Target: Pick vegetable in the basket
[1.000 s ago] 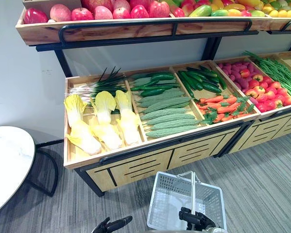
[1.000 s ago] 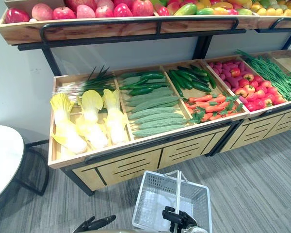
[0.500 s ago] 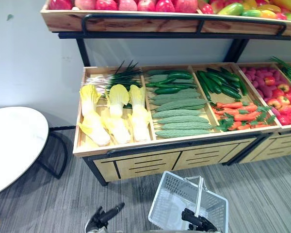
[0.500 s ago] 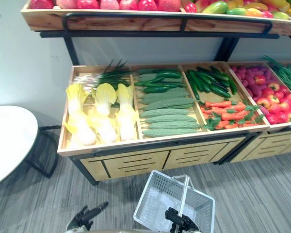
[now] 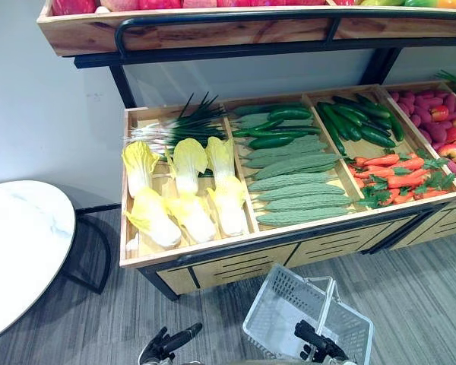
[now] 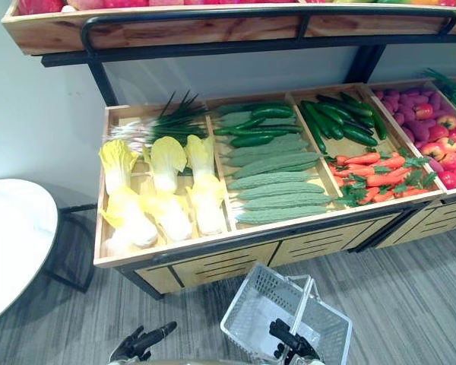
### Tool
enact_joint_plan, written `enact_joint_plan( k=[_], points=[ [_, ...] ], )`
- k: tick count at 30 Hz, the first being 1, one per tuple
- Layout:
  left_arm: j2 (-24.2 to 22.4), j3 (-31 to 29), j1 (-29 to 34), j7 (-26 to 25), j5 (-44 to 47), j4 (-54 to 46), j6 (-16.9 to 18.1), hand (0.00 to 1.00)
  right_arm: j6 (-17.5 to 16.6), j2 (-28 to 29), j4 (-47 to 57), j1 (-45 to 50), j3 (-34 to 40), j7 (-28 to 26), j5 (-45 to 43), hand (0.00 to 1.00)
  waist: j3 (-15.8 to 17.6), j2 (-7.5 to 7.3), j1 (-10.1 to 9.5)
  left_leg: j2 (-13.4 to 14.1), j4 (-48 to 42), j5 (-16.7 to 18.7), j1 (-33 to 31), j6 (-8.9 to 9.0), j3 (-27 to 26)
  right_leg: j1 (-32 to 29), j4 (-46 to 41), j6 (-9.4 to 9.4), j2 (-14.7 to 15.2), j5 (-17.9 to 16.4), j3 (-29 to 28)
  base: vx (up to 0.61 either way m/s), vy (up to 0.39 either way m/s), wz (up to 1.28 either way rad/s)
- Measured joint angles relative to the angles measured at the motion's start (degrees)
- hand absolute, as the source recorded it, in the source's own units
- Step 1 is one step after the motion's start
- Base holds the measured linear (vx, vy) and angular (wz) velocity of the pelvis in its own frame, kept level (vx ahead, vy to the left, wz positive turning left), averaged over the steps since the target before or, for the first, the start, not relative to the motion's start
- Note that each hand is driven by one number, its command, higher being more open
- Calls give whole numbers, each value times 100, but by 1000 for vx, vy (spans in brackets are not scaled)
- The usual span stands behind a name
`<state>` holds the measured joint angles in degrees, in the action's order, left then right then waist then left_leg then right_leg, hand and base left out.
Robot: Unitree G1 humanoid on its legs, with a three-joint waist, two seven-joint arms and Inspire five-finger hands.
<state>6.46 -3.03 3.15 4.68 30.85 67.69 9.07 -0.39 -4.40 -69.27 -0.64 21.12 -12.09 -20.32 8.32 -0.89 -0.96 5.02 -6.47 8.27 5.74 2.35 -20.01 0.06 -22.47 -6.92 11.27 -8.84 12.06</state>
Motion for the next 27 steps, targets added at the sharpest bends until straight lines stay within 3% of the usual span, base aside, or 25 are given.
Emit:
enact_joint_plan(
  k=[1, 2, 4, 5, 6, 7, 9, 11, 16, 18, 22, 27],
  points=[
    [1, 14, 3, 17, -9, -2, -15, 100, -50, 2, 26, 0, 50, 1, -2, 0, 29, 13, 14, -3, 78, -6, 120, -14, 15, -126, -390, -4, 65, 0, 53, 56, 86, 13],
    [4, 55, 41, 33, -5, -7, -35, 100, -77, -21, 97, 16, 76, 10, 0, 0, 50, 32, 49, -7, 178, -7, 275, -30, 34, -264, -699, 18, 171, -252, 183, 71, 44, 13],
    [111, 53, 67, 20, 72, -1, -35, 100, -91, -7, 112, 16, 35, 6, 33, 0, 56, -51, 64, 25, 245, 1, 346, -21, 62, -427, -465, 37, 170, -364, 257, 95, -34, 13],
    [172, 42, 78, 19, 243, 2, -35, 100, -108, 3, 160, 4, 46, -65, 76, 0, 63, -89, 87, 87, 237, -18, 285, 58, 91, -521, 213, 16, 35, -158, 171, 128, -140, 11],
    [220, 21, 102, 21, 296, 4, -39, 100, -100, 50, 148, 5, 48, -108, 139, 0, 37, -196, 92, 67, 241, -22, 244, 121, 112, -530, 657, 44, -20, 423, 109, 141, -169, 12],
    [211, -26, 85, 16, 300, 36, -54, 100, -102, 71, 141, -5, 69, -120, 187, 0, 42, -218, 104, 104, 257, -22, 249, 164, 150, -502, 702, 25, -60, 382, 119, 147, -167, 7],
    [31, -111, 102, 32, 343, 69, -87, 100, -85, 89, 71, -30, 255, -85, 222, 0, 21, -20, 96, 330, 390, -108, 226, 323, 155, -425, 986, 114, -324, 458, 185, 151, -197, 5],
    [-67, -258, 99, 41, 366, 70, -87, 100, -70, 52, 37, -37, 253, -30, 218, 0, 8, 64, 97, 422, 464, -159, 233, 408, 157, -327, 1243, 220, -477, 529, 237, 92, -152, 0],
    [-125, -290, 135, 37, 536, 109, -36, 100, 178, -33, -68, -17, 244, -7, 217, 0, -17, 76, 94, 514, 534, -258, 328, 473, 193, 95, 1809, 281, -649, 663, 372, 53, -92, 8],
    [-132, -294, 170, -45, 1037, 108, 47, 100, 166, -43, -92, -13, 243, -8, 214, 0, -31, 58, 85, 474, 534, -263, 294, 468, 210, 162, 2017, 250, -644, 767, 385, 40, 16, 5],
    [-218, -510, 254, -301, 2379, 113, 402, 100, 163, -44, -137, 26, 243, -12, 211, 0, -74, -5, 76, 322, 530, -288, 250, 431, 297, 305, 2286, 175, -544, 888, 483, 18, 28, 13],
    [-291, -1205, 356, -463, 3779, 129, 1234, 100, 163, -47, -207, 31, 243, -12, 210, 0, -112, -74, -4, 245, 527, -305, 197, 406, 331, 306, 2341, 148, -466, 932, 518, -1, 13, 4]
  ],
)
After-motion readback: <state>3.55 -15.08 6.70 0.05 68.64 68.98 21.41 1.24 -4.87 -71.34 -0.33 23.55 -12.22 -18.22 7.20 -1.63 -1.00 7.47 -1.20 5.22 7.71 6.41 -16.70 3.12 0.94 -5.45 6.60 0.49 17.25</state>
